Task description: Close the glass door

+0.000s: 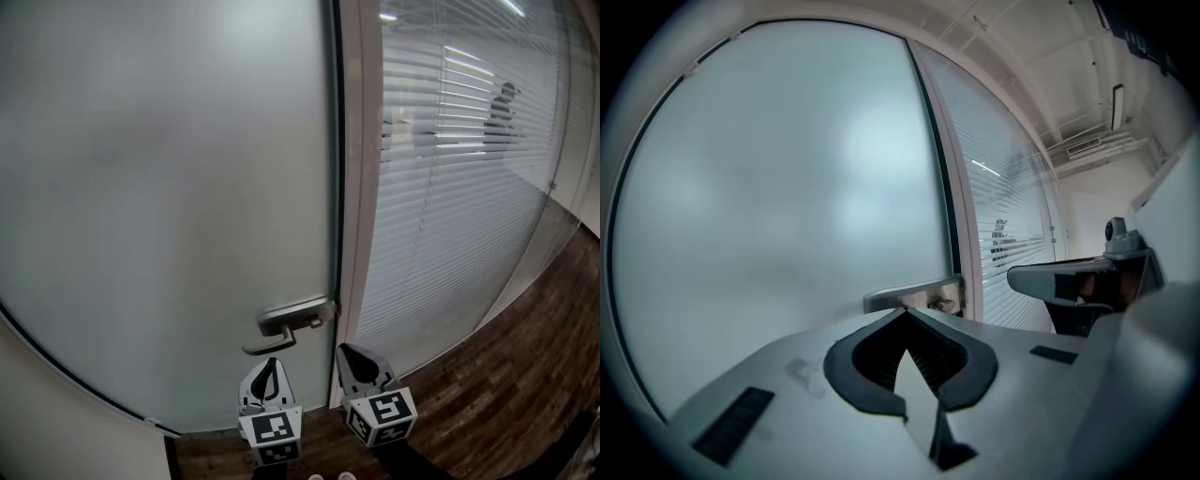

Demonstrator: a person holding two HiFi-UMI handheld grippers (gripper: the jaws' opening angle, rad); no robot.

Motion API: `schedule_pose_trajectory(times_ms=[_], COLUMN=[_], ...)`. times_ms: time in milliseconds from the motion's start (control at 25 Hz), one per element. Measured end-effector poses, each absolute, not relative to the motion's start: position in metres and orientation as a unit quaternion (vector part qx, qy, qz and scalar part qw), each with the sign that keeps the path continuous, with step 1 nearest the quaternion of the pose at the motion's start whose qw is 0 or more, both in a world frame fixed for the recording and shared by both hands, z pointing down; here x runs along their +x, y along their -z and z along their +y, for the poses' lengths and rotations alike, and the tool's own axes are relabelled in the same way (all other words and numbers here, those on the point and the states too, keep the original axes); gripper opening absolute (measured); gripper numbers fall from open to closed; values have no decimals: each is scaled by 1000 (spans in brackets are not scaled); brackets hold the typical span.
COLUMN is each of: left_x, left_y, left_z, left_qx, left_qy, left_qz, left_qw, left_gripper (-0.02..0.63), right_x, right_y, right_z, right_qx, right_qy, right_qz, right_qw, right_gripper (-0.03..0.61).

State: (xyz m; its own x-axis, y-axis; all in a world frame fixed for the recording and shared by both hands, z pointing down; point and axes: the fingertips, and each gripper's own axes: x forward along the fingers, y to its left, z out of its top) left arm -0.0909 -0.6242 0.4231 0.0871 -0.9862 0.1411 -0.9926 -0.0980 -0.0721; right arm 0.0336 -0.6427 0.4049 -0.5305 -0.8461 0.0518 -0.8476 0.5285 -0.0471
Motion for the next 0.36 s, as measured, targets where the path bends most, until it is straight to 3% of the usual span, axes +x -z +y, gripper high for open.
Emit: schedule_pose_trajectory(times_ms=[360], left_x=[-89], left_y=[-425], left_z=[-626], left_qx=[738], left_qy=[-71], left_qz=[-670], left_qw=[30], left_gripper=[1], right_x=[37], right_y=[-412], right_z=[-647], right_qx=[493], right_qy=[-33], right_qz=[-869], right_qw=[26], right_gripper=[-2])
